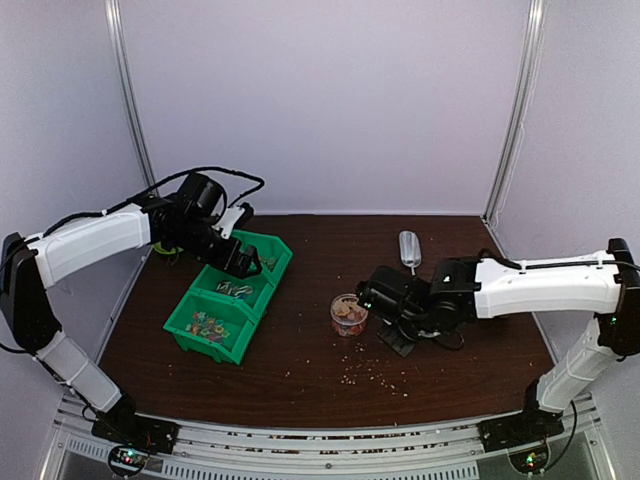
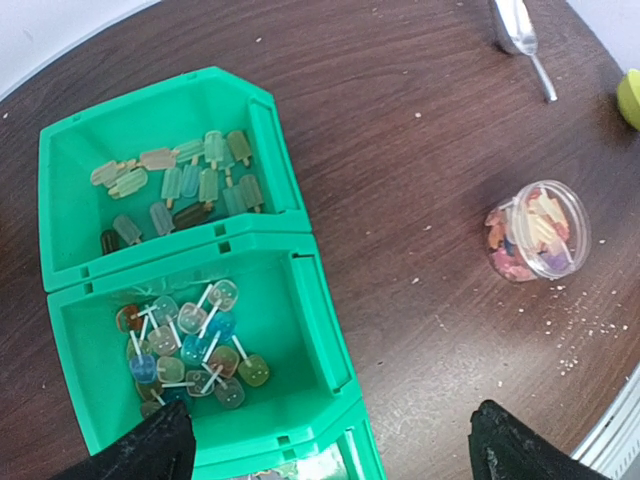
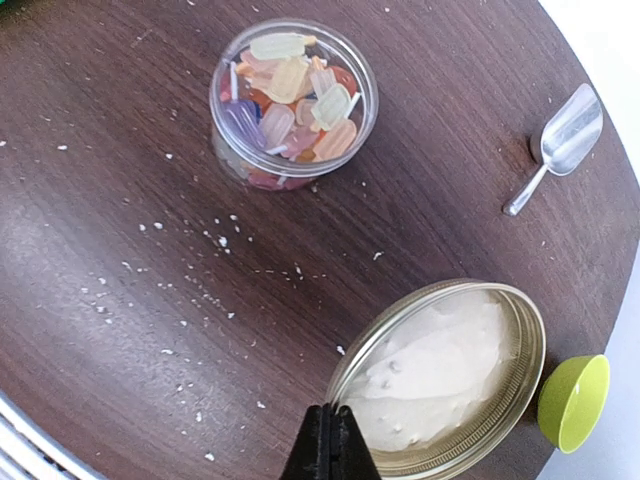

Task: Pack the candies
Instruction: Pick up the box lid from the center of the board, then pass from the right arm to the left

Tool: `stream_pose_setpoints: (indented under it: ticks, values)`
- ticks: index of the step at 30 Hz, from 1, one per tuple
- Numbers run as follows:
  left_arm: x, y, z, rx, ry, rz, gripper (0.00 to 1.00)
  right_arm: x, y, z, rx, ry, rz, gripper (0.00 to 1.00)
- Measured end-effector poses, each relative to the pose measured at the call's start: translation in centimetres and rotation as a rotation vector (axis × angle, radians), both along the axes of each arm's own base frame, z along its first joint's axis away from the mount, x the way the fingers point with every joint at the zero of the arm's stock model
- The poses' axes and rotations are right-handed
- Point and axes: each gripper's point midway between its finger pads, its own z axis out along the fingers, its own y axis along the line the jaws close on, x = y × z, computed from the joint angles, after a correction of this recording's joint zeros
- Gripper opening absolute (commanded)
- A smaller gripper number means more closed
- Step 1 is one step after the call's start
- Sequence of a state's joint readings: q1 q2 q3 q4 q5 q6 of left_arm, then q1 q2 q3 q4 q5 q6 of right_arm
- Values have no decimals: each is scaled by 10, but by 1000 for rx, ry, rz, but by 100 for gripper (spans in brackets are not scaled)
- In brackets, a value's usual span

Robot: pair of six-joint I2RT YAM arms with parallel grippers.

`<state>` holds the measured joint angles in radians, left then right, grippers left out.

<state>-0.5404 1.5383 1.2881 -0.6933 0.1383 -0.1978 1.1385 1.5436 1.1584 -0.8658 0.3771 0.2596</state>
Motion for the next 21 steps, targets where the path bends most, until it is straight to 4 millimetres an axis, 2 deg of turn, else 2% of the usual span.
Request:
stream_pose_setpoints:
  ticks: [5,11,16,21]
  values:
    - [-11,-8,16,-70,-44,-63,98,-8,6,21,101,49,43,0]
    - [-34,-31,40,-168,-131,-206,98,-16,20,43,242,129,112,0]
    - [-65,-54,56,-247,-205,-372,98,-29,45,58,376,214,203,0]
    - [-99,-69,75,-323,-312,-544,98,-51,72,71,517,330,321,0]
